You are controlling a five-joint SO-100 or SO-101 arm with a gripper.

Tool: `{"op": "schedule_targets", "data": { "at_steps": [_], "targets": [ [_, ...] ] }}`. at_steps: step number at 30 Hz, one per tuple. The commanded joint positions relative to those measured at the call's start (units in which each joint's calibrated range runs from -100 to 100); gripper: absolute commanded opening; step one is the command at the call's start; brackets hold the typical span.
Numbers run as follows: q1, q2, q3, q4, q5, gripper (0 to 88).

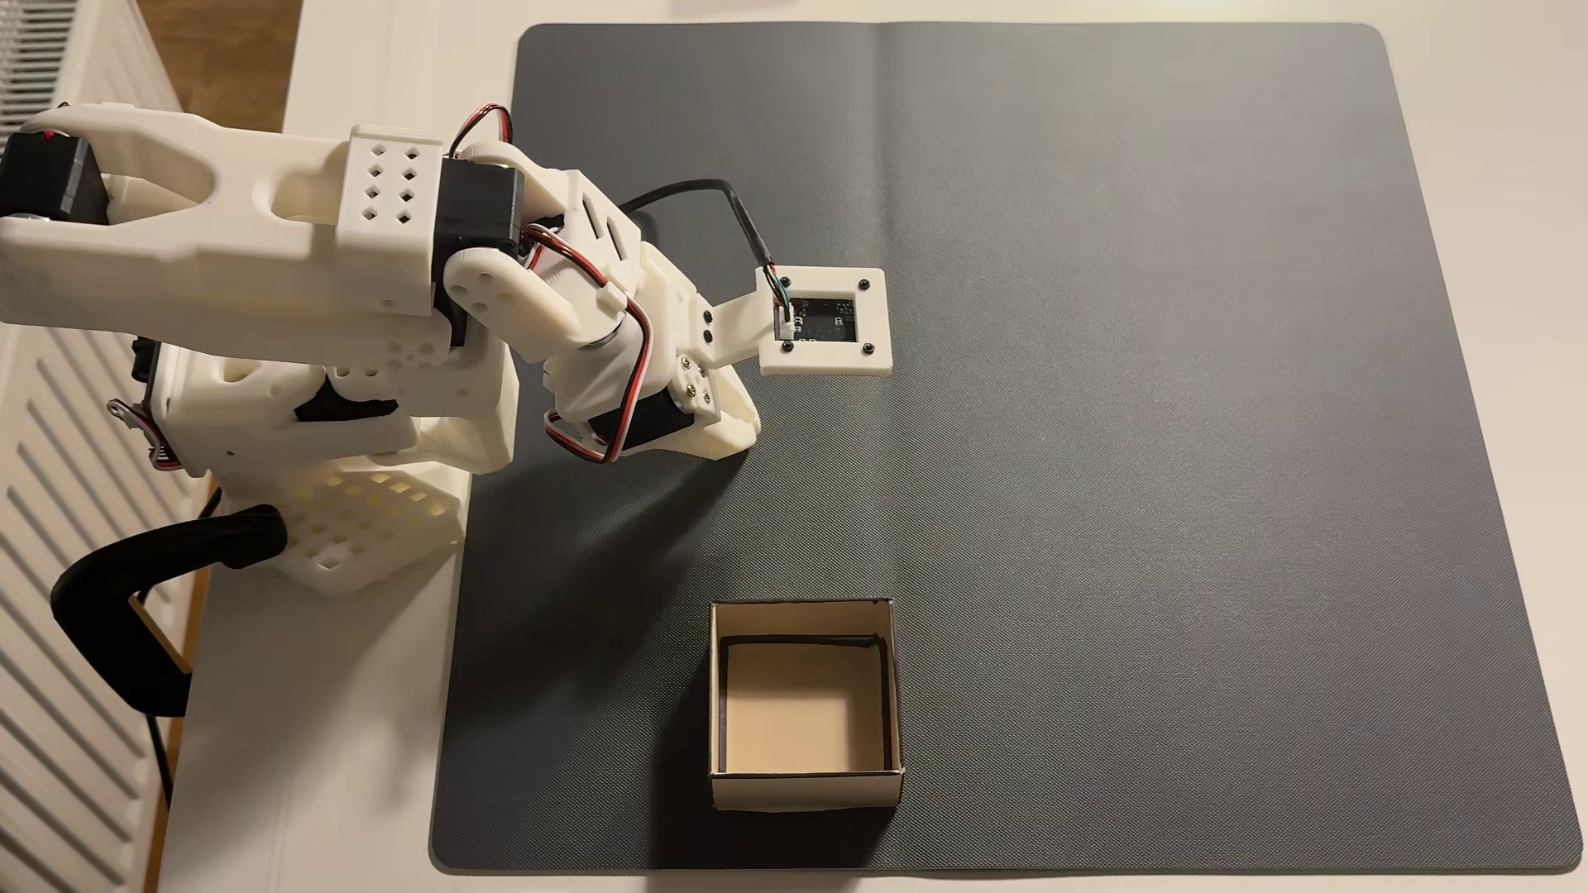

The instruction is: Pick the red object and place it in the box

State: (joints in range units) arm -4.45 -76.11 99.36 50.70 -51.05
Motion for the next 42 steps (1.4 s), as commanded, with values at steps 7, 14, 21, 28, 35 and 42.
{"op": "schedule_targets", "data": {
  "at_steps": [7, 14, 21, 28, 35, 42],
  "targets": [
    [-6.01, -0.17, -1.18, -2.71, 0.1, 1.0],
    [-5.64, -0.17, -3.17, -2.71, -0.21, 1.0],
    [-3.34, -0.08, 0.64, -1.92, -0.21, 0.7],
    [0.22, 0.0, 0.64, -1.83, -0.16, 1.1],
    [1.41, 0.0, 0.64, 0.53, -0.16, 1.1],
    [0.89, 0.26, 0.64, 0.53, 0.15, 0.9]
  ]
}}
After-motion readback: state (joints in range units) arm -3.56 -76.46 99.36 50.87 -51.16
